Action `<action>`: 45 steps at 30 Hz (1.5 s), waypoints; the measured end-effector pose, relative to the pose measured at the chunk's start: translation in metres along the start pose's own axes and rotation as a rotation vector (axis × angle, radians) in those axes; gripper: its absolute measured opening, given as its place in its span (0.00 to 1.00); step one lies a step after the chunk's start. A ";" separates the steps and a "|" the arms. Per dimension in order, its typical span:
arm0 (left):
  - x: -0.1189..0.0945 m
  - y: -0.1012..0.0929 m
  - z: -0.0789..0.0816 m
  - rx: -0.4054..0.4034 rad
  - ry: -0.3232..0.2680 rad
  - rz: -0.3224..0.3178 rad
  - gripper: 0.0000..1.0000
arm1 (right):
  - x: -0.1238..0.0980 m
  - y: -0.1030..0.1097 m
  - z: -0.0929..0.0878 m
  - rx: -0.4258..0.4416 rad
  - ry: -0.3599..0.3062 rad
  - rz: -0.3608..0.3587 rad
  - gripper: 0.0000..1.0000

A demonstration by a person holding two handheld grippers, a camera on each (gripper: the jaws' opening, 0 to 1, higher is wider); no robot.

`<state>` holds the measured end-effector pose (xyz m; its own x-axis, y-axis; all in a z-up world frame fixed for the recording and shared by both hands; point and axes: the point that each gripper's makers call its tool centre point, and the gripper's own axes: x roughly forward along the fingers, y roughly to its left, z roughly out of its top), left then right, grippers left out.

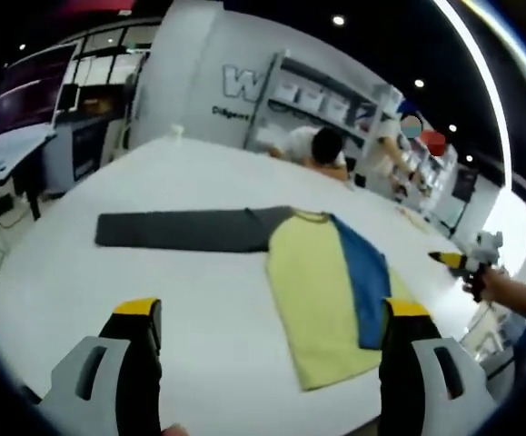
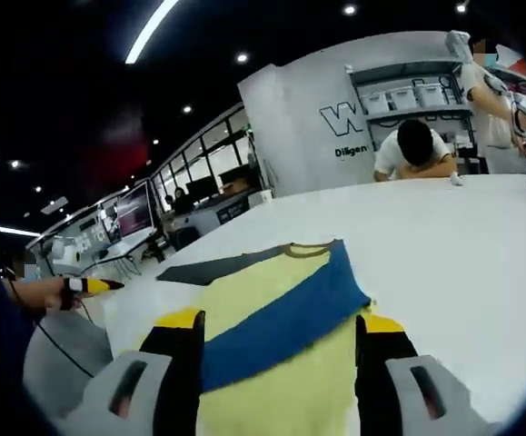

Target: Fold the garment on the visible template until the final outline fits inside the template.

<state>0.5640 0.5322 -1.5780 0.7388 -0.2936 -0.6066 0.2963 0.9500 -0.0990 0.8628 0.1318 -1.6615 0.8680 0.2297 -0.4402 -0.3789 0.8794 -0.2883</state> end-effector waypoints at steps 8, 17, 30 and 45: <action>0.009 0.000 0.003 -0.003 -0.008 -0.011 0.99 | -0.025 -0.041 -0.011 0.119 -0.007 -0.085 0.74; 0.017 0.002 0.004 -0.028 -0.020 -0.022 0.99 | -0.061 -0.037 0.012 0.192 -0.086 -0.042 0.74; 0.025 0.083 0.029 -0.289 -0.219 0.028 0.95 | -0.183 0.114 0.049 0.471 -0.125 0.440 0.71; 0.081 0.239 0.051 -0.454 -0.320 0.124 0.87 | -0.257 0.142 0.028 0.624 -0.061 0.259 0.71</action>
<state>0.7251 0.7300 -1.6106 0.9190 -0.1278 -0.3731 -0.0419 0.9090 -0.4147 0.5944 0.2096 -1.5653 0.7978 0.4722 -0.3748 -0.3365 0.8647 0.3730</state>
